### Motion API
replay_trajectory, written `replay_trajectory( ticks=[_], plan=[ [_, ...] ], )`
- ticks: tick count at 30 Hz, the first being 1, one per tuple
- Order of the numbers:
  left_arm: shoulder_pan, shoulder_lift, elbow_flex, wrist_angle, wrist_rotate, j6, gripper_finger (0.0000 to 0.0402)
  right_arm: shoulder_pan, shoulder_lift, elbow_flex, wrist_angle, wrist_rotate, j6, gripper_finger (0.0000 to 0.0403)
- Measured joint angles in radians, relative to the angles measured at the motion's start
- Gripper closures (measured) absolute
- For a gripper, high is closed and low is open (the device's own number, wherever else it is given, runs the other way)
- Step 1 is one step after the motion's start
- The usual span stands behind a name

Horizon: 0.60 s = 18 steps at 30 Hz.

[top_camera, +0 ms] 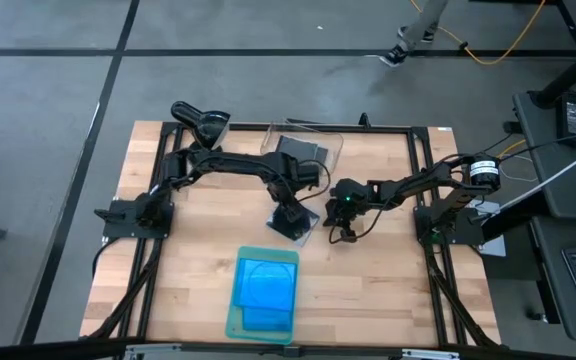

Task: Pick & place jewel cases by type
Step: Put the black cd case into the transparent bin

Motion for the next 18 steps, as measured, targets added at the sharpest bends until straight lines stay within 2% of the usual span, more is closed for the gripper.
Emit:
replay_trajectory(
  ticks=[3, 7, 14, 18],
  plan=[
    [0.033, -0.058, -0.113, 0.104, 0.057, -0.022, 0.0258, 0.011, 0.000, 0.000, 0.000, 0.010, 0.001, 0.0393],
    [0.073, -0.171, -0.260, 0.203, 0.081, -0.049, 0.0258, 0.031, -0.002, 0.000, 0.000, 0.040, 0.039, 0.0393],
    [0.125, -0.355, -0.544, 0.487, 0.239, -0.124, 0.0258, 0.059, 0.002, 0.000, 0.007, 0.113, 0.089, 0.0393],
    [0.139, -0.410, -0.661, 0.590, 0.254, -0.169, 0.0258, 0.073, 0.022, 0.001, 0.013, 0.124, 0.155, 0.0393]
  ],
)
